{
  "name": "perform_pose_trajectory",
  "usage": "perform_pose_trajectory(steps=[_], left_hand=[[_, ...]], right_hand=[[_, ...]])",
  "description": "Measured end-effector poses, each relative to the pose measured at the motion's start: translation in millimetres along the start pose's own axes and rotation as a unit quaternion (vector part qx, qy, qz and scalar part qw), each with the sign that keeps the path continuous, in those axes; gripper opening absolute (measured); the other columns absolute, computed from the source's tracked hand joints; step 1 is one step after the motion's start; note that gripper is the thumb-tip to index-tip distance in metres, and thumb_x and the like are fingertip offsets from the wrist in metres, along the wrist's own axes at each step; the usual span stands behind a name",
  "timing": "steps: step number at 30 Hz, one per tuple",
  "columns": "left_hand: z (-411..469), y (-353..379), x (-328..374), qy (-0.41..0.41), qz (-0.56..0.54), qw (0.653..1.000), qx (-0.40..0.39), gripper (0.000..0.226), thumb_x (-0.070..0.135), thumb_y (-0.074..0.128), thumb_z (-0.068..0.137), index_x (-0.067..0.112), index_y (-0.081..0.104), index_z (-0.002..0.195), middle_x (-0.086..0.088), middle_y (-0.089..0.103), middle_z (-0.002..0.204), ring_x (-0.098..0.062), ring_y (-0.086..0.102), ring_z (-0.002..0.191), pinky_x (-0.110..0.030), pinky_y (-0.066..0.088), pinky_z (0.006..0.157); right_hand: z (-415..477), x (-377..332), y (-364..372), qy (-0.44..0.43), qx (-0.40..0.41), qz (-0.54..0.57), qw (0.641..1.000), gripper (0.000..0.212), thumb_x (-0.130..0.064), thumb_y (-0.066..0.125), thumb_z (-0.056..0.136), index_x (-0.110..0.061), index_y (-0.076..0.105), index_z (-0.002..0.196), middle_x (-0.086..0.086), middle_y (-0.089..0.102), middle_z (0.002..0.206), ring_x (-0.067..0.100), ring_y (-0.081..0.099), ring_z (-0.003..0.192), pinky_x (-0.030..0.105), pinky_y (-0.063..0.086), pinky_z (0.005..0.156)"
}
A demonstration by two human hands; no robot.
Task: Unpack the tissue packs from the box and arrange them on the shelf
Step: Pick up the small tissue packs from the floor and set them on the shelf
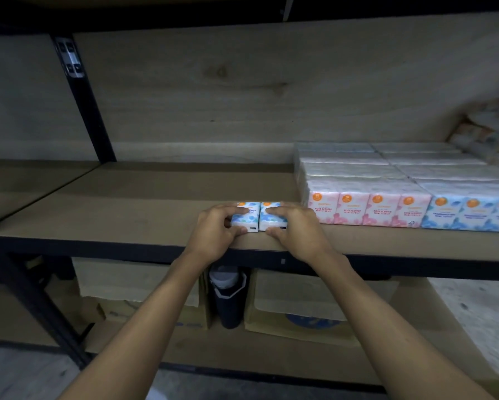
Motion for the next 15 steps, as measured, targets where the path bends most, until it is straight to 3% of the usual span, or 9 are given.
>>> perform_pose_trajectory(steps=[5,10,15], left_hand=[[13.6,5.8,-1.5,-0.006,0.011,1.0,0.0,0.038,0.013,0.077,0.079,0.019,0.07,0.116,0.001,0.06,0.131,-0.006,0.058,0.096,0.005,0.036,0.077],[27.7,10.7,-6.0,-0.023,0.006,1.0,-0.006,0.039,0.012,0.078,0.078,0.02,0.07,0.115,0.001,0.06,0.129,-0.014,0.062,0.096,-0.018,0.045,0.09],[39.2,14.0,-11.2,-0.029,-0.001,0.999,-0.015,0.038,0.012,0.078,0.077,0.022,0.07,0.113,0.001,0.06,0.127,-0.017,0.063,0.097,-0.025,0.047,0.093]], right_hand=[[12.9,2.5,0.5,0.01,0.003,0.003,1.0,0.047,-0.023,0.072,0.083,-0.02,0.061,0.128,0.009,0.047,0.145,0.023,0.045,0.131,0.026,0.029,0.113],[24.7,6.3,2.3,0.017,0.002,-0.002,1.0,0.047,-0.022,0.07,0.084,-0.021,0.059,0.13,0.007,0.046,0.146,0.02,0.044,0.132,0.022,0.025,0.111],[33.1,8.9,6.3,0.026,0.008,0.014,1.0,0.046,-0.019,0.07,0.085,-0.018,0.059,0.13,0.008,0.044,0.147,0.02,0.042,0.134,0.022,0.023,0.112]])
Point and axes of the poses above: each hand's wrist, its own z-axis towards the middle knuckle, its own y-axis out of the palm, x = y × z, the point moved 5 cm from there along z, towards the middle knuckle
